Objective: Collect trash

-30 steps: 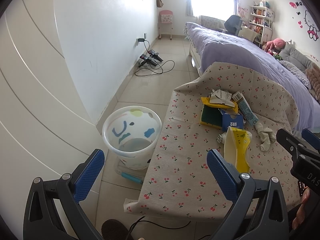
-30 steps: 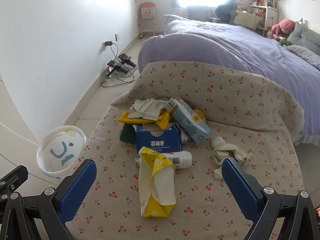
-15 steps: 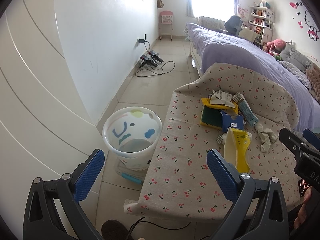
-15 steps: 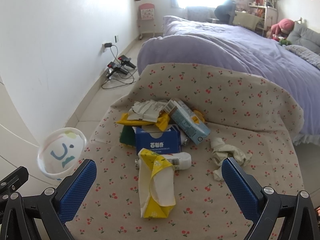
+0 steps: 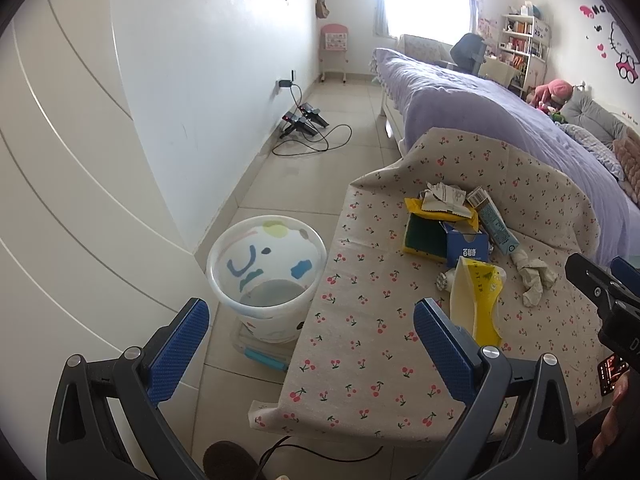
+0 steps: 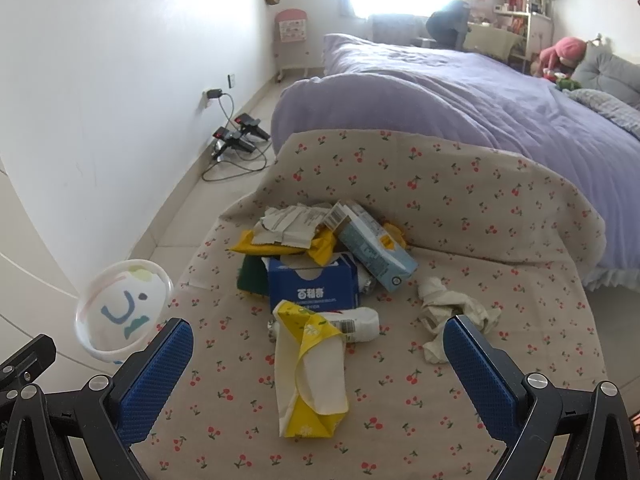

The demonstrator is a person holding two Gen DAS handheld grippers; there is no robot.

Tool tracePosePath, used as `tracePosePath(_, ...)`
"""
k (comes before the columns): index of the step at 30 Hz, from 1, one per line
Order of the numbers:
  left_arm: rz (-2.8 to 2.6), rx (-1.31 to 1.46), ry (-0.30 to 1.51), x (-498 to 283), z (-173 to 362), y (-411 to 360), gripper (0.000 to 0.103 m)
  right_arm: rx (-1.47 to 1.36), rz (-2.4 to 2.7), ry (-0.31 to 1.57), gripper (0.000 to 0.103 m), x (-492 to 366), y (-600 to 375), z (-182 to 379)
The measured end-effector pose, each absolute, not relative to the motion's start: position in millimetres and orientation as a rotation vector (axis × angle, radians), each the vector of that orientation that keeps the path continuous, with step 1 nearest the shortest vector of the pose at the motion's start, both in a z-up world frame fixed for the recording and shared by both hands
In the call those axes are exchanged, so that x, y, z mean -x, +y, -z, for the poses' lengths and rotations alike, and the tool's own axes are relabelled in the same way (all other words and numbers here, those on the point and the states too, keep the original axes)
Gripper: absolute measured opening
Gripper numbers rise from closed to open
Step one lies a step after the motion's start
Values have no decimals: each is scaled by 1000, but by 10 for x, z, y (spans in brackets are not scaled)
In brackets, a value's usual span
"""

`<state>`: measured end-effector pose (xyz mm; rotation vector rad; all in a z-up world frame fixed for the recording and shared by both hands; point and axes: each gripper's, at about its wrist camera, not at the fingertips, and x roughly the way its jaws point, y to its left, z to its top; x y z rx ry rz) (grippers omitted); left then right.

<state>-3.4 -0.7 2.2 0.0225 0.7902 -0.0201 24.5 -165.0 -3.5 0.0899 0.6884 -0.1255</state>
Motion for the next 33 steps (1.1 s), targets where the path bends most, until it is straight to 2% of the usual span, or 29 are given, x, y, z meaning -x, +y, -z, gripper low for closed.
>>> tracePosePath(14,33,44,784,-24,-68,29,103,-82,114,675,103,-236,-1652,-59)
tracePosePath(20,60,101,786,-174,-88,28,103,-82,91,728,103,-322,-1740,-41)
tracePosePath(33,156,68,766,-568,-253,-335,103,-53,144,700,103,-476,-2041,-164)
